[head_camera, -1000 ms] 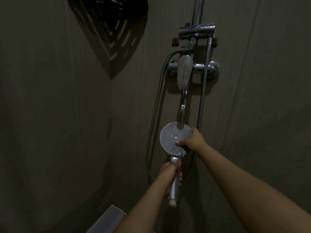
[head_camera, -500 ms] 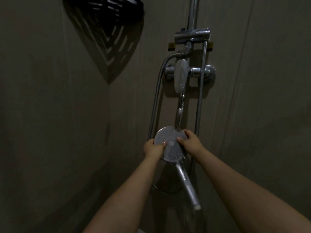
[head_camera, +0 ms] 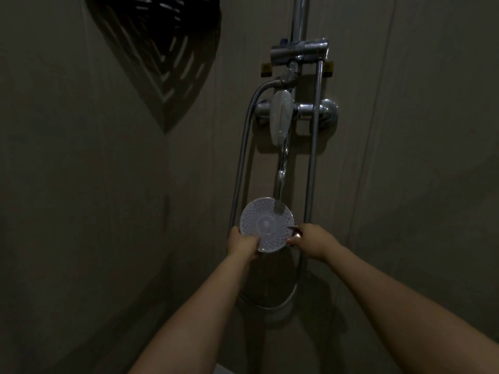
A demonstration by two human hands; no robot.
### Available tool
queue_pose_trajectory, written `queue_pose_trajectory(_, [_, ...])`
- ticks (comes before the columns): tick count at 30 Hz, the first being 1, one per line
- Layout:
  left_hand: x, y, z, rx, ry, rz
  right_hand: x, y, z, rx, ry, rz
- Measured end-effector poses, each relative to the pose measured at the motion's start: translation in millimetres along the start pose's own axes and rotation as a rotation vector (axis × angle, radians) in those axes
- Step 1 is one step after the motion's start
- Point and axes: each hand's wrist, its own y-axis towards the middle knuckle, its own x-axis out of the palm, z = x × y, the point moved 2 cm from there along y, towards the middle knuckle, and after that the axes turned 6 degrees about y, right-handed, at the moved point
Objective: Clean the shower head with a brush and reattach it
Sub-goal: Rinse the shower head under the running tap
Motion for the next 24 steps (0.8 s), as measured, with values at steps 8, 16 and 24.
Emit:
queue_pose_trajectory(8, [1, -7, -20, -0.083, -0.059, -0.098, -18, -11, -8, -0.025, -0.436, 0.092])
queue_pose_trajectory(16, [21, -21, -15, -0.196, -0.323, -0.171, 16, -2, -5, 0.154, 0.025, -0.023])
queue_pose_trajectory(24, [-3, -4, -7, -0.016, -0.163, 0.075, 27, -13, -5, 0.033, -0.075, -0.109])
